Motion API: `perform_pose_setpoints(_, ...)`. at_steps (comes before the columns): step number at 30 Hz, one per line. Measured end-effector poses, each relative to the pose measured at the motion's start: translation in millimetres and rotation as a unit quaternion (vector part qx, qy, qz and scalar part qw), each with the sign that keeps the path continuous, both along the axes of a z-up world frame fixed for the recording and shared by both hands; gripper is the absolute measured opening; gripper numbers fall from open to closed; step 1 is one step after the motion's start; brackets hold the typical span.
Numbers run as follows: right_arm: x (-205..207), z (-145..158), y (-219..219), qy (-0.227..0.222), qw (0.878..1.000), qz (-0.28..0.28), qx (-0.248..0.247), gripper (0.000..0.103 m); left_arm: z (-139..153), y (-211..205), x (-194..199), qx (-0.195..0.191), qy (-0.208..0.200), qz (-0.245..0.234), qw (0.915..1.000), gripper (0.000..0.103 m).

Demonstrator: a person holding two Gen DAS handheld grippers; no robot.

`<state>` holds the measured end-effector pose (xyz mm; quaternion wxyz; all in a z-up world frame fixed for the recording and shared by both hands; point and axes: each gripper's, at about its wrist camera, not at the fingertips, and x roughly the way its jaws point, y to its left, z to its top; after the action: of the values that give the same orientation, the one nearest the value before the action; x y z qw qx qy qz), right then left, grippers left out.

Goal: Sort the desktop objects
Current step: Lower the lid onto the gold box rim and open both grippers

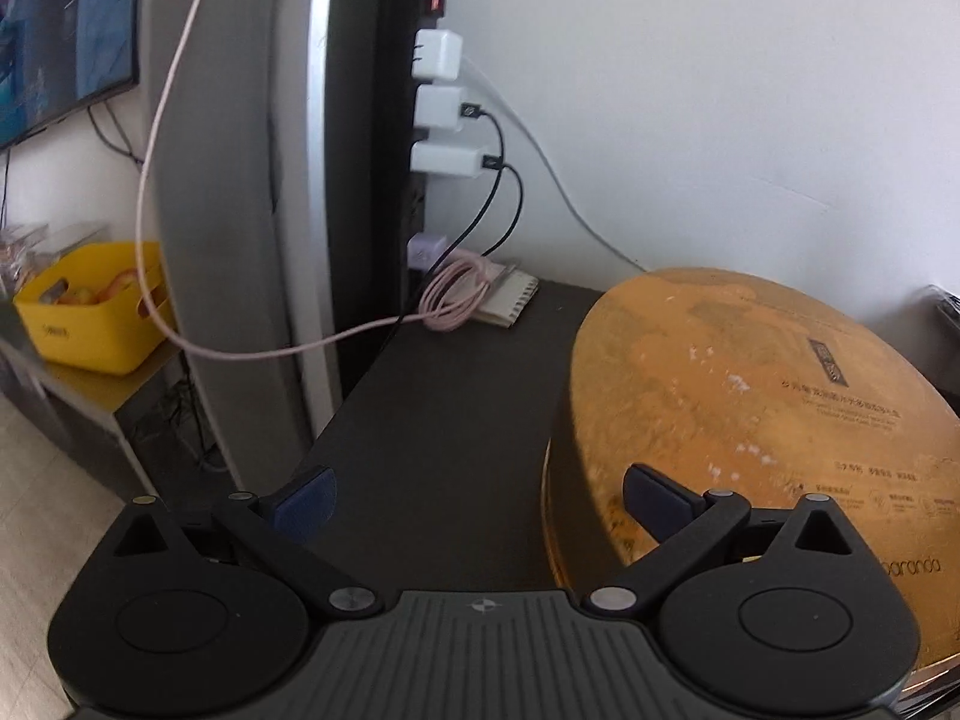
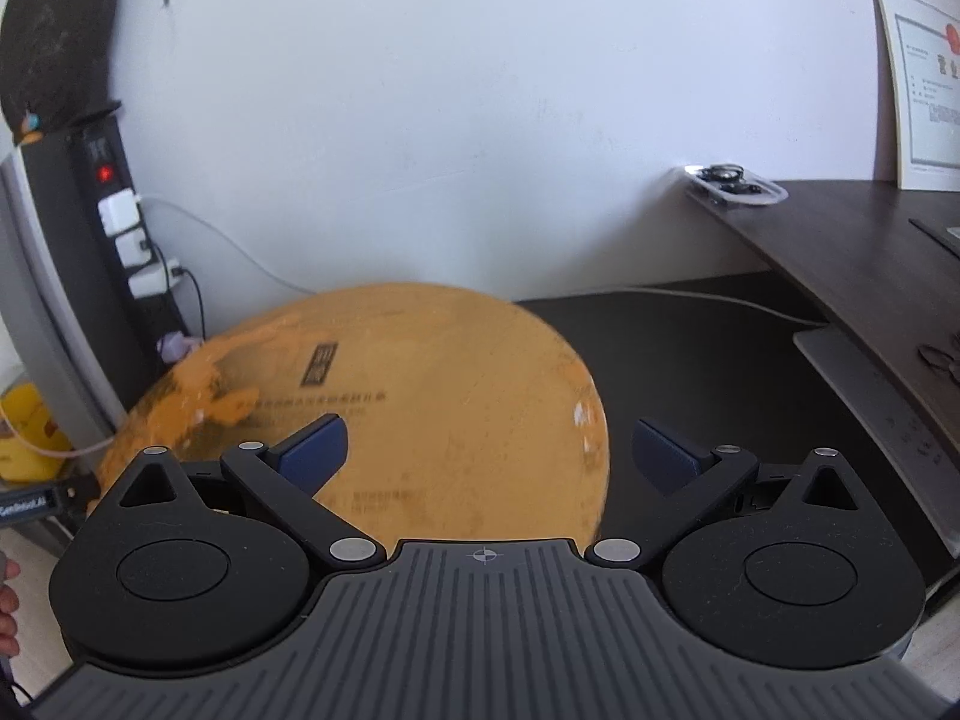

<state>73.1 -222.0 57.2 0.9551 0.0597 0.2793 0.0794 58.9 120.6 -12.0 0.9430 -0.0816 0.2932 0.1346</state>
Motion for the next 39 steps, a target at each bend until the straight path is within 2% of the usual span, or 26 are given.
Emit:
perform_pose_setpoints(7, -16.9, -25.4, -5.4, 0.048, 0.998, -0.039, 0.005, 0.103, 0.0, -2.9, -5.3, 0.022, -0.007, -0.001, 0.9997, 0.102)
perform_pose_setpoints(11, -21.3, -31.3, -10.4, 0.063, 0.997, -0.054, 0.003, 0.103, -0.7, -3.9, -3.1, 0.026, -0.011, -0.010, 0.9996, 0.103)
perform_pose_setpoints(15, -26.0, -31.7, -9.4, 0.065, 0.996, -0.056, -0.002, 0.103, -3.5, -9.4, -1.3, 0.056, -0.012, -0.023, 0.9981, 0.103)
perform_pose_setpoints(20, -23.0, -31.1, -6.7, 0.068, 0.996, -0.061, -0.008, 0.103, -5.8, -3.8, 0.0, 0.035, -0.008, -0.025, 0.9990, 0.103)
perform_pose_setpoints(29, -5.9, -49.0, -2.0, 0.098, 0.991, -0.085, -0.032, 0.103, -4.9, -7.1, 2.1, 0.040, -0.005, -0.025, 0.9989, 0.103)
perform_pose_setpoints(34, -7.1, -47.3, -3.4, 0.096, 0.991, -0.086, -0.029, 0.103, -1.2, -10.7, 3.7, 0.049, 0.005, -0.024, 0.9985, 0.103)
perform_pose_setpoints(39, -20.2, -25.6, -1.6, 0.064, 0.995, -0.070, -0.026, 0.103, 16.8, -25.6, -8.0, 0.052, 0.014, -0.042, 0.9976, 0.103)
